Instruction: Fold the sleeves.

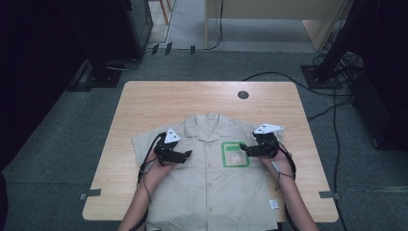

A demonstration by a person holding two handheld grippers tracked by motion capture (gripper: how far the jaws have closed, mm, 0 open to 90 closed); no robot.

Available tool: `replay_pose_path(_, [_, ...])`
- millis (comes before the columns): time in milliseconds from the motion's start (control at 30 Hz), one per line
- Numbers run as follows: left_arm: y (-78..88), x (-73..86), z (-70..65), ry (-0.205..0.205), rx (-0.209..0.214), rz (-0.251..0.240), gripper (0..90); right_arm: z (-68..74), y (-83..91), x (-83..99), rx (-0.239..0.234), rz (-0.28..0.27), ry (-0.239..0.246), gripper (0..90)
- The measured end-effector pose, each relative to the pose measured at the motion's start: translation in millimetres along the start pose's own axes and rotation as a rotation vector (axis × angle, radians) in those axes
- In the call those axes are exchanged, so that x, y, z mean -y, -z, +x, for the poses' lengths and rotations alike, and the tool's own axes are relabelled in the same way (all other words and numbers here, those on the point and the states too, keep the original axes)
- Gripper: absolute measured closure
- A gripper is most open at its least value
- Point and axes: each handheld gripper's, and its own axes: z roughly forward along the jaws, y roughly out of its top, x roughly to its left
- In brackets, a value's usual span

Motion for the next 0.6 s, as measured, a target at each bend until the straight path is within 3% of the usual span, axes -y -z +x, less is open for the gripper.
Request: replay_pose_path(600, [0.0, 0.0, 0.0, 0.0, 0.0, 0.0, 20.1, -10.2, 5.6, 1.2, 0.013, -0.014, -0.011, 21.2])
